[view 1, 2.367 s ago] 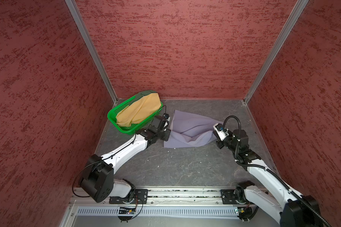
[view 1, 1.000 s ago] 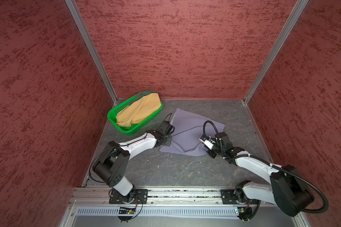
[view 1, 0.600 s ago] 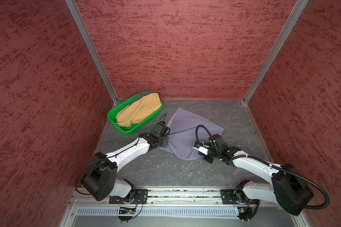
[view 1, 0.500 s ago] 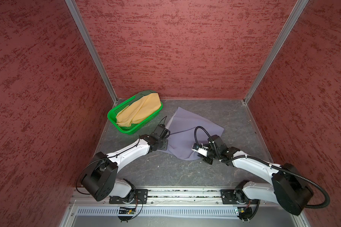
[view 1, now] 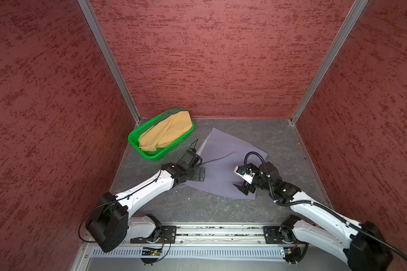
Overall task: Fold and stack skirts
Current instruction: Flatten out the skirt at the center of the table, then smooth out the skirt at the center of the table.
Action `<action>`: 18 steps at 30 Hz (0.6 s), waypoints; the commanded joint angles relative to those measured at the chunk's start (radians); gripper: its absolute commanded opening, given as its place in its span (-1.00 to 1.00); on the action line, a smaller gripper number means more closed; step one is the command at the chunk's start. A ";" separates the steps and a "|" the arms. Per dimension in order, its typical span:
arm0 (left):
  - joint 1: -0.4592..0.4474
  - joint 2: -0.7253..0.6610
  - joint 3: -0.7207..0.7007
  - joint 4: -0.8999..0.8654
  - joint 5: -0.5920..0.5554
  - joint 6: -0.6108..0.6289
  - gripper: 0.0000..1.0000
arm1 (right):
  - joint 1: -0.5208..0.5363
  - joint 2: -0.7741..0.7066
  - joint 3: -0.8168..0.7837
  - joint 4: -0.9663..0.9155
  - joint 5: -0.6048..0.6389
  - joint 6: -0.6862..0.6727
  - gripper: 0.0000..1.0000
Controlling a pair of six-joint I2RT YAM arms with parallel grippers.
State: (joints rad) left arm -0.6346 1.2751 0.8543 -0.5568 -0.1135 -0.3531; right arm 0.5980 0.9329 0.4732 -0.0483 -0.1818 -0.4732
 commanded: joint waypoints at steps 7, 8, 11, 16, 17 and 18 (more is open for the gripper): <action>0.096 0.127 0.160 0.116 0.051 0.102 0.99 | -0.052 0.110 0.165 0.019 0.512 0.588 0.98; 0.102 0.160 0.191 0.115 0.052 0.116 0.99 | -0.067 0.148 0.214 -0.035 0.517 0.638 0.98; 0.116 0.260 0.280 0.113 0.067 0.148 0.99 | -0.091 0.251 0.324 -0.127 0.539 0.718 0.98; 0.125 0.432 0.420 0.111 0.097 0.174 1.00 | -0.129 0.359 0.407 -0.152 0.520 0.805 0.98; 0.125 0.469 0.451 0.107 0.096 0.179 1.00 | -0.140 0.374 0.414 -0.148 0.503 0.821 0.98; 0.125 0.499 0.476 0.106 0.098 0.182 0.99 | -0.153 0.384 0.419 -0.145 0.484 0.833 0.98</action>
State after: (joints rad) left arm -0.5152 1.7107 1.2728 -0.4534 -0.0376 -0.2073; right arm 0.4694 1.2942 0.8692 -0.1474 0.3031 0.2523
